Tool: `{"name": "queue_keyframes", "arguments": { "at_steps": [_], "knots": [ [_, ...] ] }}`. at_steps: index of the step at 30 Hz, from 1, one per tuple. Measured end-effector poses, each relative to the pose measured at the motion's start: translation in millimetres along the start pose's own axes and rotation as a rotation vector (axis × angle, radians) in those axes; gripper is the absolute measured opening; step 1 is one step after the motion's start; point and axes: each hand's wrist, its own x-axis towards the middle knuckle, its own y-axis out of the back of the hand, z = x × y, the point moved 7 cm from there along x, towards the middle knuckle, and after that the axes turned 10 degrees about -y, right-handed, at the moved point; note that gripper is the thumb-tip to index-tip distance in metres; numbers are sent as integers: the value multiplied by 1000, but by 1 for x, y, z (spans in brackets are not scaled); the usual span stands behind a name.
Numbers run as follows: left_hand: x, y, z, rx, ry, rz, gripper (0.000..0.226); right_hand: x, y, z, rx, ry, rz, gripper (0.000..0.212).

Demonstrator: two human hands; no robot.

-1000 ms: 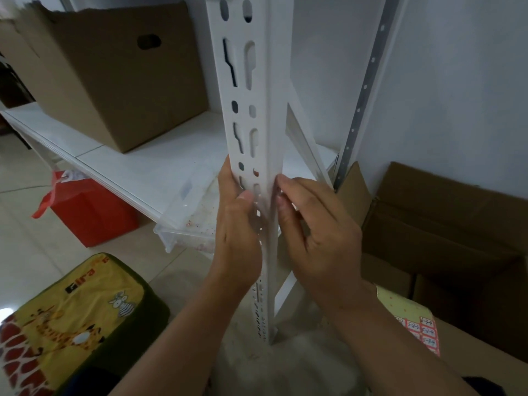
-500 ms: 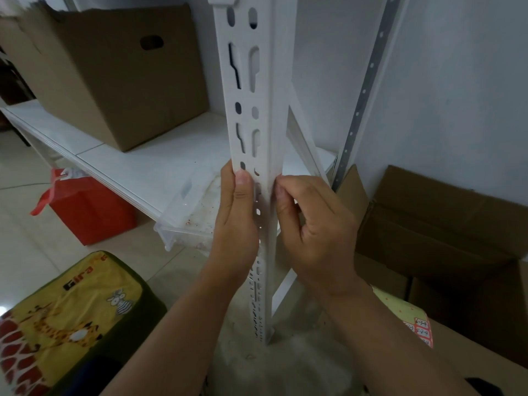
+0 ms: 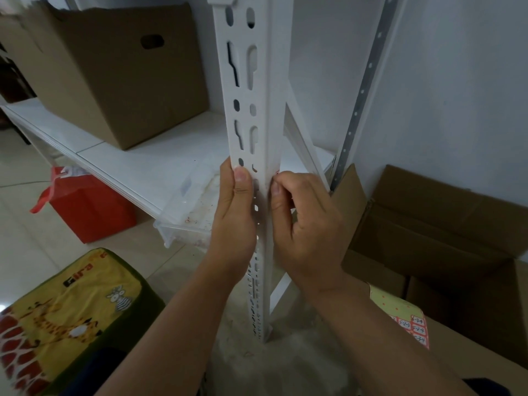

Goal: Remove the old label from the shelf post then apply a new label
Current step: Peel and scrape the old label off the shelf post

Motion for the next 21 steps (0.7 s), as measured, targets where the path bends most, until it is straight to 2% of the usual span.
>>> {"name": "queue_keyframes", "arguments": {
  "at_steps": [6, 10, 16, 21],
  "knots": [
    [1, 2, 0, 19, 0, -25, 52, 0, -1, 3, 38, -37, -23, 4],
    [0, 3, 5, 34, -10, -44, 49, -1, -2, 9, 111, -132, -65, 10],
    [7, 9, 15, 146, -102, -9, 42, -3, 1, 8, 111, -106, -70, 19],
    [9, 11, 17, 172, -112, -1, 38, -3, 1, 6, 96, -83, -75, 19]
  ]
}}
